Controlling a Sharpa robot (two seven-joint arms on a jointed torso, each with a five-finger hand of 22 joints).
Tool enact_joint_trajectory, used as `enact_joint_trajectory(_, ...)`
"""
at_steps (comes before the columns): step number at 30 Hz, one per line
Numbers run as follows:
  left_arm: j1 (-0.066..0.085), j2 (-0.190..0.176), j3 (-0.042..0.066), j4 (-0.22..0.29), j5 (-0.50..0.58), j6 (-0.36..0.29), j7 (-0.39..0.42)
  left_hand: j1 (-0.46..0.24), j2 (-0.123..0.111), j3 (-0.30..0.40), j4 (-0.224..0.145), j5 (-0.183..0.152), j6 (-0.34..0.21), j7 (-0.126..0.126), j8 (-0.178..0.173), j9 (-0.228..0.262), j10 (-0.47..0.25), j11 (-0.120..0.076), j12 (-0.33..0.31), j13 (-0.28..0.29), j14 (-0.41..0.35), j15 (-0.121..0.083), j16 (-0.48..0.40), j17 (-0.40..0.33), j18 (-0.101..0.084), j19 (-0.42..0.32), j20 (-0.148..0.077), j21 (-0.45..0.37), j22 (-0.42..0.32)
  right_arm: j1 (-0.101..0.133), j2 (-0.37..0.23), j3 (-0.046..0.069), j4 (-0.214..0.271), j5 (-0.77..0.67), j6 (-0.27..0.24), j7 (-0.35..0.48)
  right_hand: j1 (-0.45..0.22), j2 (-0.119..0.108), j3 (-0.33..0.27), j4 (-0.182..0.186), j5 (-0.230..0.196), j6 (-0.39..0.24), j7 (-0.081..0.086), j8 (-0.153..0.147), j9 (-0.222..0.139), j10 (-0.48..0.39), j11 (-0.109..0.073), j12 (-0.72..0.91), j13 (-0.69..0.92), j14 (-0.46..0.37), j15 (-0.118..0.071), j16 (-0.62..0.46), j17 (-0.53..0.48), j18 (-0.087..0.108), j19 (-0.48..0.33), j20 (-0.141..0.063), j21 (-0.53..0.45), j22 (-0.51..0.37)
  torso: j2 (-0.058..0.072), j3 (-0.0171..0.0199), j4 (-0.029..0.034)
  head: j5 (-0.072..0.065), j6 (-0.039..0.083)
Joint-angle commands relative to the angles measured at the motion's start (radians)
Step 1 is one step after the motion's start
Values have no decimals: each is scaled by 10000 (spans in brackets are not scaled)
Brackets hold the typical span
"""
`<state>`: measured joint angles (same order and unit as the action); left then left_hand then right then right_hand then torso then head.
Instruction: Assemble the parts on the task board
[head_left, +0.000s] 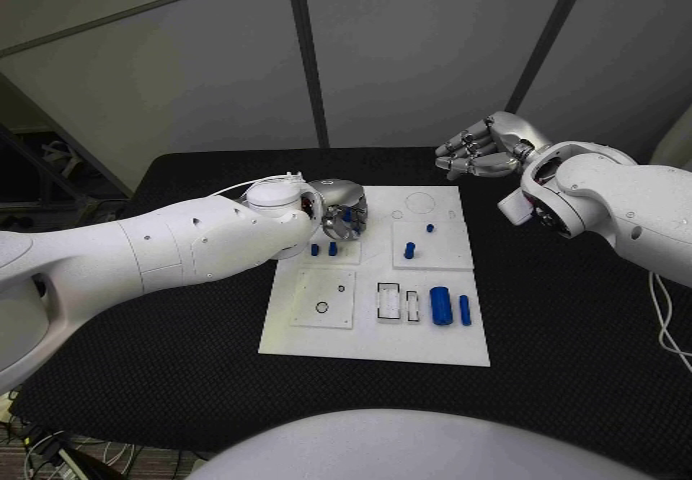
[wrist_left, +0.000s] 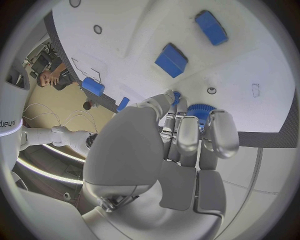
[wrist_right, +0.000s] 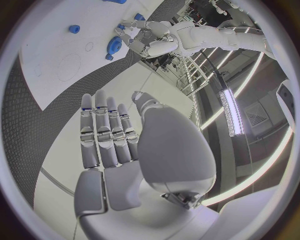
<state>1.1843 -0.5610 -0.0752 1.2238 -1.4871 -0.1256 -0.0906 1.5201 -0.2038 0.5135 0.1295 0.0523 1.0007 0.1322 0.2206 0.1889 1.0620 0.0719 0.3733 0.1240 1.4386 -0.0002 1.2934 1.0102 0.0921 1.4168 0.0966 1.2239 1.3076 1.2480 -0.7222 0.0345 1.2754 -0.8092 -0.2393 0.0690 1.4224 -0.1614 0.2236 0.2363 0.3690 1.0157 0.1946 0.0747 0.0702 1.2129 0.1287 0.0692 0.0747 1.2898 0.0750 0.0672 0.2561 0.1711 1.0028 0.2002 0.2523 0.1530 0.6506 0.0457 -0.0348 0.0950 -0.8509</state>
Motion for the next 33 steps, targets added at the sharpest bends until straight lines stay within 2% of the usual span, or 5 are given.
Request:
enact_joint_trajectory(1, -49, -89, -29, 87, -82, -60, 19, 50, 45, 80, -40, -25, 133, 8, -21, -17, 125, -11, -80, 12, 48, -53, 40, -9, -195, 83, 14, 71, 1407, 19, 1, 4, 16, -16, 59, 53, -59, 62, -43, 8, 61, -28, 16, -16, -10, -58, -10, 5, -9, -38, -2, -13, -13, 121, 78, -1, -51, -10, -8, -6, 5, 15, 14)
enact_joint_trajectory(7, -51, -303, 41, 311, -83, -313, 55, -10, 74, 135, -94, -25, 350, -23, -2, -26, 353, -53, -179, -10, 59, -88, 53, -30, -200, 96, -17, 97, 1437, 19, -7, 4, 16, -17, 55, 59, -59, 62, -43, 8, 61, -28, 16, -16, -10, -58, -10, 5, -9, -38, -2, -13, -13, 121, 78, -1, -51, -10, -17, 2, 11, 38, 50)
enact_joint_trajectory(16, -54, -614, 619, 691, -77, -415, 12, -52, 77, 154, -119, -26, 426, -31, -16, -40, 446, -65, -250, -26, 62, -101, 56, -48, -201, 97, -32, 97, 1448, 16, -6, 4, -4, -17, 58, 76, -59, 62, -43, 8, 61, -28, 16, -16, -10, -58, -10, 5, -9, -38, -2, -13, -13, 121, 78, -1, -51, -10, -16, -9, 10, 99, 107)
enact_joint_trajectory(20, -55, -831, 759, 885, -41, -371, -56, -76, 75, 156, -124, -26, 453, -32, -24, -46, 482, -69, -279, -32, 61, -104, 52, -63, -201, 97, -36, 95, 1452, 14, -14, 4, -8, -17, 60, 80, -59, 62, -43, 8, 61, -28, 16, -16, -10, -58, -10, 5, -9, -38, -2, -13, -13, 121, 78, -1, -51, -10, -16, -9, 22, 96, 120)
enact_joint_trajectory(33, -76, -1686, 843, 1321, 110, -63, -377, -127, 62, 154, -136, -26, 504, -38, -44, -61, 561, -79, -340, -42, 61, -112, 54, -78, -205, 103, -44, 109, 1466, 4, -52, 4, -13, -17, 63, 80, -59, 62, -43, 8, 61, -28, 16, -16, -10, -58, -10, 5, -9, -38, -2, -13, -13, 121, 78, -1, -51, -10, -3, -10, 16, 135, 151)
